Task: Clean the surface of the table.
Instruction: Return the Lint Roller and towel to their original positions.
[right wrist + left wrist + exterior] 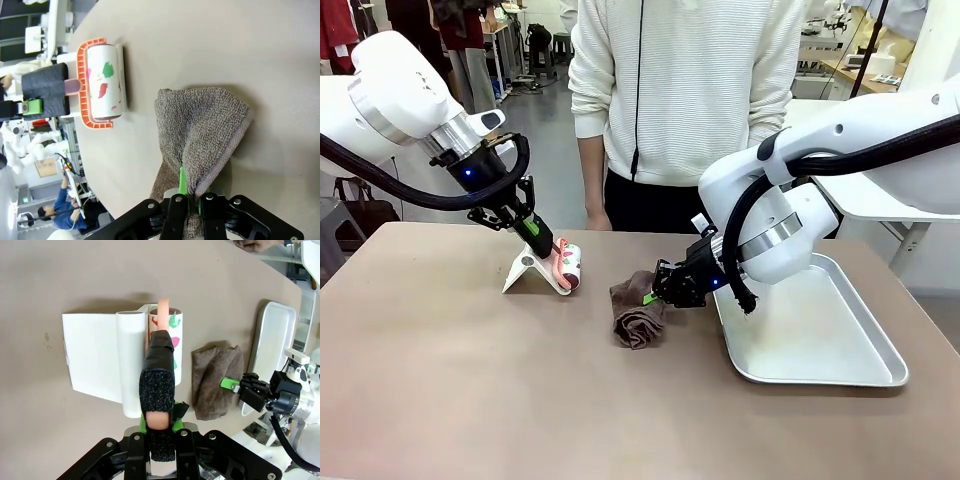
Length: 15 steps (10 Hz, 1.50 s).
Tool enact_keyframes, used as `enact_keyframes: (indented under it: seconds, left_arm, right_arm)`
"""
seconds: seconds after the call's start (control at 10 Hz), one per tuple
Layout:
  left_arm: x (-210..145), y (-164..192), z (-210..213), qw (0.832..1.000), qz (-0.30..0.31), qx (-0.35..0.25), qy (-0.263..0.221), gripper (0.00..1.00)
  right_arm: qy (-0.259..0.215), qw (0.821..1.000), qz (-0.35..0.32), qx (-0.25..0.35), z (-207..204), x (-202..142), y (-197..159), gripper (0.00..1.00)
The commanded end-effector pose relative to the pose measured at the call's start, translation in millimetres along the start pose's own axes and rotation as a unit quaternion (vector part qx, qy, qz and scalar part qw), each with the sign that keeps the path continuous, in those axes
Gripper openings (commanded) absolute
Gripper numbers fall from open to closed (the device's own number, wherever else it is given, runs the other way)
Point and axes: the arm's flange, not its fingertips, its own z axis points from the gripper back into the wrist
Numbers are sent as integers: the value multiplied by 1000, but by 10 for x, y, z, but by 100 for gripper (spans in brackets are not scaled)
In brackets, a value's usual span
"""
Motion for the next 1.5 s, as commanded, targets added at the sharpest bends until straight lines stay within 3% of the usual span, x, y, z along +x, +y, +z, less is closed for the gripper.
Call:
enact_keyframes:
  seconds: [0.0, 0.2, 0.3, 0.4, 0.5, 0.6, 0.8, 0.9, 1.1, 1.4]
  left_arm:
    - [-17, 17, -25, 1000, 2, 14, 12, 19]
    - [-12, 40, -29, 1000, 4, 14, 12, 19]
    - [-2, 59, -20, 1000, 5, 19, 10, 28]
    - [15, 87, 11, 1000, 17, 26, 6, 77]
    - [19, 105, 44, 999, 18, 32, 1, 86]
    - [28, 130, 81, 999, 22, 36, -5, 100]
    - [52, 211, 156, 998, 36, 42, -17, 100]
    - [48, 257, 204, 998, 41, 35, -21, 100]
    - [-3, 329, 326, 999, 44, 9, -25, 100]
    - [-305, 488, 855, 991, 13, -131, -9, 100]
  right_arm:
    - [-1, 1000, -2, 2, -5, -23, -8, 7]
    - [-1, 1000, -2, 2, -5, -23, -8, 7]
    - [0, 1000, 0, 0, 0, 0, 0, 7]
    - [26, 999, -6, 16, 22, 5, -5, 50]
    - [28, 999, -11, 15, 22, 3, -17, 60]
    - [32, 999, -12, 13, 17, 1, -32, 100]
    - [32, 999, -14, 12, 14, 1, -48, 100]
    - [29, 999, -16, 11, 22, 13, -58, 84]
    - [25, 999, -15, 18, 89, 40, -54, 100]
    - [20, 999, -15, 23, 457, 141, -49, 100]
